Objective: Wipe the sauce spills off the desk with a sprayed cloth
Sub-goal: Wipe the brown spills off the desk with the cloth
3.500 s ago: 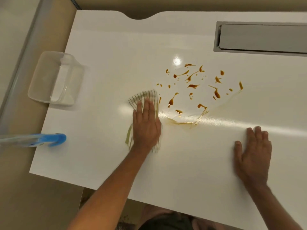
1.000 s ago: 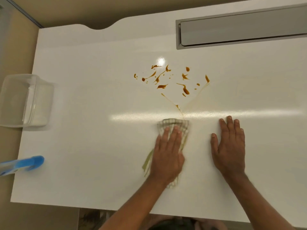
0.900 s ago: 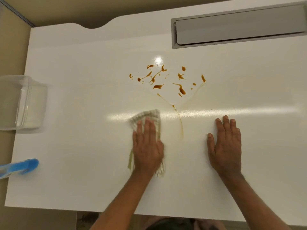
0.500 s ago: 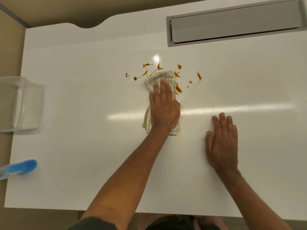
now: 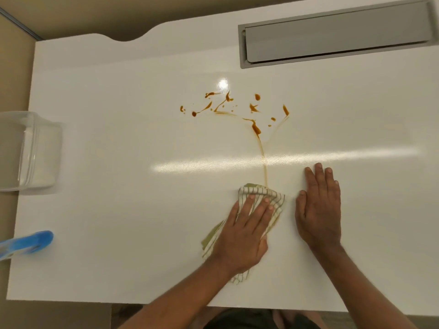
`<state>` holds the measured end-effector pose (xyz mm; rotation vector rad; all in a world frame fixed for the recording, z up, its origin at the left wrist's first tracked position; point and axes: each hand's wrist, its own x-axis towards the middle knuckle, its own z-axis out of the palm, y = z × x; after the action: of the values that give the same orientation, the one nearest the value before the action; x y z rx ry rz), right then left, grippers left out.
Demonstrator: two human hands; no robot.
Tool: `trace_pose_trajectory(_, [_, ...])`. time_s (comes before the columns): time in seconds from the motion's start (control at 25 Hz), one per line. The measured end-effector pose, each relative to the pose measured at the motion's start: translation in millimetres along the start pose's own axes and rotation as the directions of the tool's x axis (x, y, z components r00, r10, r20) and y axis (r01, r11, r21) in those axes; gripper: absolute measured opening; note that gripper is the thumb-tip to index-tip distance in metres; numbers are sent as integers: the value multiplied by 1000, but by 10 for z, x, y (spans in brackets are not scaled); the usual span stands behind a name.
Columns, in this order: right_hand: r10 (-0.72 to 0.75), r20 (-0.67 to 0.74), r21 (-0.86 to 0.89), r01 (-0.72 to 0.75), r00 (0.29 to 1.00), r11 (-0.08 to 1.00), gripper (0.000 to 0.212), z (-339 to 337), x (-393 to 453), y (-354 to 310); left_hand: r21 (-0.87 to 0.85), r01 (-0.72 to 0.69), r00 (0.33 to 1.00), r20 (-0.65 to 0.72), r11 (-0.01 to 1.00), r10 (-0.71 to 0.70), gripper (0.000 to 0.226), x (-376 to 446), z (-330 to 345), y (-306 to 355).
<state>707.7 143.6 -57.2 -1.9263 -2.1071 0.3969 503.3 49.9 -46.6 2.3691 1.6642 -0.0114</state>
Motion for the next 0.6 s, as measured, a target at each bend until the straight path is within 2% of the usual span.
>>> trace_pose_trajectory(0.08, [0,-6,9,0,1000,1000,60,5,-1,4,3,-7,1000,9,1000,7,75,308,-91,-97])
trace_pose_trajectory(0.2, [8,-13,6,-7,1000,1000,60,4,-20,1,-16,58,998,-18,998,-59,70,1127,-286,-282])
trace_pose_trajectory(0.36, [14,-12,17,-14,1000,1000,59,-2,-11,-5,53,42,999,-2,998,-42,69,2218,-557,-501])
trace_pose_trajectory(0.48, [8,-20,15,-8,1000,1000,58,0,-10,3,50,80,996,-31,996,-79,68,2647,-638,-615])
trace_pose_trajectory(0.6, [5,-19,25,-5,1000,1000,59,-8,-6,19,5,191,979,-69,981,-191,68,2841,-724,-827])
